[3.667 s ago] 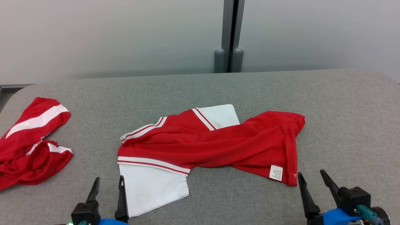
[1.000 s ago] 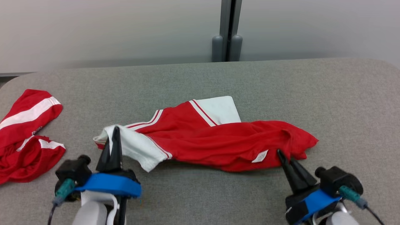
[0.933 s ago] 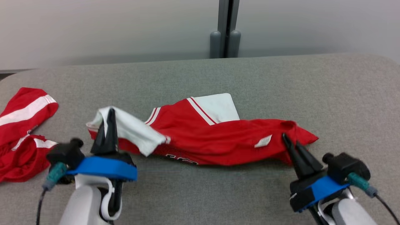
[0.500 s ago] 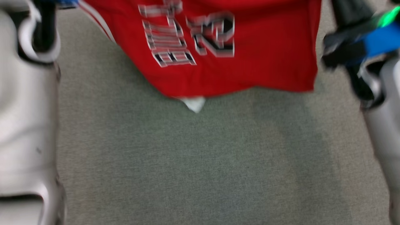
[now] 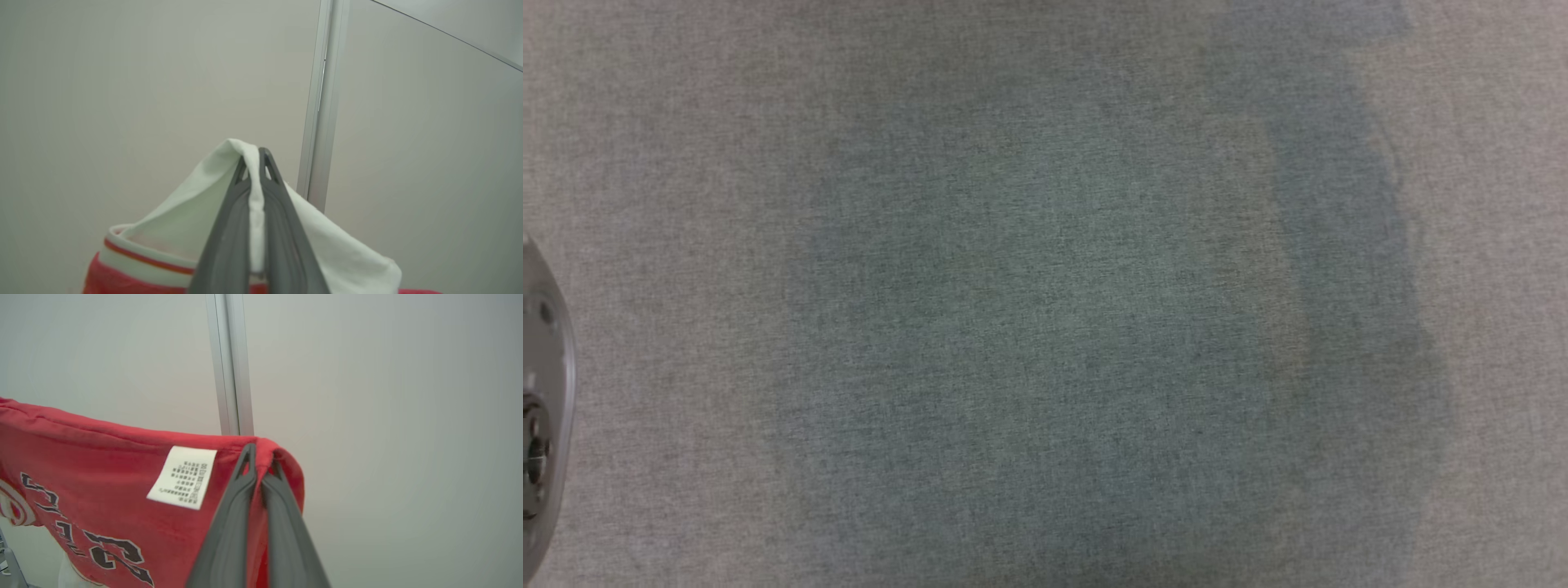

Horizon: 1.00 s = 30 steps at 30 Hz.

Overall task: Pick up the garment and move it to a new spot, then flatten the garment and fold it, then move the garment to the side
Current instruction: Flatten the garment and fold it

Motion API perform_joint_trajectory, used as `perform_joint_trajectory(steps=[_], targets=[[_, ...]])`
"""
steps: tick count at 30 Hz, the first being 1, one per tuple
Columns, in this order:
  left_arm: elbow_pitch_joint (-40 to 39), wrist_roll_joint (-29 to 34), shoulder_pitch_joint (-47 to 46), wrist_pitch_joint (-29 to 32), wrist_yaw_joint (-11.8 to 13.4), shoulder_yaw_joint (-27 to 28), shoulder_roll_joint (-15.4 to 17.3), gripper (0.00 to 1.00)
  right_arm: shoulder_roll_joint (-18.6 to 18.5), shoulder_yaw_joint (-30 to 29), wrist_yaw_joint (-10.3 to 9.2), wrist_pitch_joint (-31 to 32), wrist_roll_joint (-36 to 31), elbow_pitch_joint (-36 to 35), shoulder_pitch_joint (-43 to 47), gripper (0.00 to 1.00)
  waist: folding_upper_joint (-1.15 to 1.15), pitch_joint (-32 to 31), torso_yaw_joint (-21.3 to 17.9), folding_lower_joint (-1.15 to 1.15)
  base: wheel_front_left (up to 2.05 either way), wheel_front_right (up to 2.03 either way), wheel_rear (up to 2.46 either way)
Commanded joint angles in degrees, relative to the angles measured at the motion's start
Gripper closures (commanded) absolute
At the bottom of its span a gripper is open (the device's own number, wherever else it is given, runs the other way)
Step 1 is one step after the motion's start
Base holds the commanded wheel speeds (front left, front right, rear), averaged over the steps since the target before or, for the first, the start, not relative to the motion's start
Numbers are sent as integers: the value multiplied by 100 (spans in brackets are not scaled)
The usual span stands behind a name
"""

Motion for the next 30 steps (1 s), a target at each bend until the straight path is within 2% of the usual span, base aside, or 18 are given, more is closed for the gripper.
perform_joint_trajectory(steps=[1,8,11,15,20,23,25,29,30], targets=[[142,-64,-103,-80,-50,-86,-26,100,-83,139,1,-105,82,161,-88,100,0,30,63,-1,0,0,0],[149,-531,823,-385,-52,-421,54,100,-224,957,1,-387,483,283,561,100,0,16,139,-1,0,0,0],[-137,-775,1640,-560,-52,-414,121,100,-291,1298,1,-486,657,50,1168,100,0,-72,133,-1,0,0,0],[-715,-937,3165,-697,-53,-416,254,100,-351,1736,2,-529,743,-404,2220,100,0,-311,77,-1,0,0,0],[-1827,-1113,5318,-763,243,-263,211,100,-548,1756,1,-530,772,-1101,3714,100,0,-707,131,-1,0,0,0],[-2548,-1087,6608,-775,541,-215,221,100,-657,1816,2,-531,746,-1438,4597,100,0,-983,170,-1,0,0,0],[-2975,-1249,7512,-773,720,-145,114,100,-738,1860,1,-532,742,-1594,5174,100,0,-1187,164,-1,0,0,0],[-3705,-1397,8957,-758,1005,-116,29,100,-866,1799,1,-532,766,-1896,6171,100,0,-1532,187,-1,0,0,0],[-3705,-1397,8957,-758,1005,-116,29,100,-866,1799,1,-532,766,-1896,6171,100,0,-1532,187,-1,0,0,0]])
